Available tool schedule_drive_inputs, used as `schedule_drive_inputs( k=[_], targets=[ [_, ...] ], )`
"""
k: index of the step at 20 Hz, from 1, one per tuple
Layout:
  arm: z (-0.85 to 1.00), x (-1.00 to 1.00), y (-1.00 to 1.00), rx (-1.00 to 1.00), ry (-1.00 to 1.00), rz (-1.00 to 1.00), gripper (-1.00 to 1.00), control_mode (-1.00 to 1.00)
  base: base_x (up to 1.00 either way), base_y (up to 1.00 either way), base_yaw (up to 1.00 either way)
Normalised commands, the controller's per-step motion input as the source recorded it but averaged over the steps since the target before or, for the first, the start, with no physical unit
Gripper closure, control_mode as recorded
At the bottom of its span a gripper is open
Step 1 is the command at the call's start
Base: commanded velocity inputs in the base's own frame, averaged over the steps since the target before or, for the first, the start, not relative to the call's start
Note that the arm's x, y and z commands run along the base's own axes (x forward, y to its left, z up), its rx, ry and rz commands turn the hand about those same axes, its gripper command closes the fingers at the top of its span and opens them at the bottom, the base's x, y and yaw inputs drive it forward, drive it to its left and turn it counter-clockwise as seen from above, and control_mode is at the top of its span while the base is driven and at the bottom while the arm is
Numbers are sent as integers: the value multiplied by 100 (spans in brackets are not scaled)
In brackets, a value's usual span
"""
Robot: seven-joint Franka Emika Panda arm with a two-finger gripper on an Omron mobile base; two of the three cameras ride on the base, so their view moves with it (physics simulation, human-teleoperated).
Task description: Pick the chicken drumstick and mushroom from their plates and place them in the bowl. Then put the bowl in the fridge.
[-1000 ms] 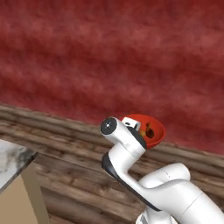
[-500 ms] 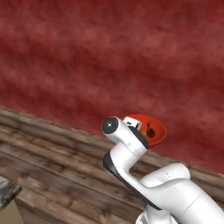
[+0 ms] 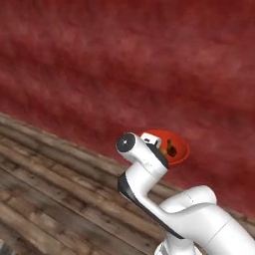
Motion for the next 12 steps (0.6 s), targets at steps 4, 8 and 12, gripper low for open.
schedule_drive_inputs(
  k=[4, 8, 12],
  targets=[
    [0, 0, 0, 0, 0, 0, 100, 100, 78, 0, 41],
    [0, 0, 0, 0, 0, 0, 100, 100, 76, 0, 44],
    [0, 0, 0, 0, 0, 0, 100, 100, 78, 0, 40]
  ],
)
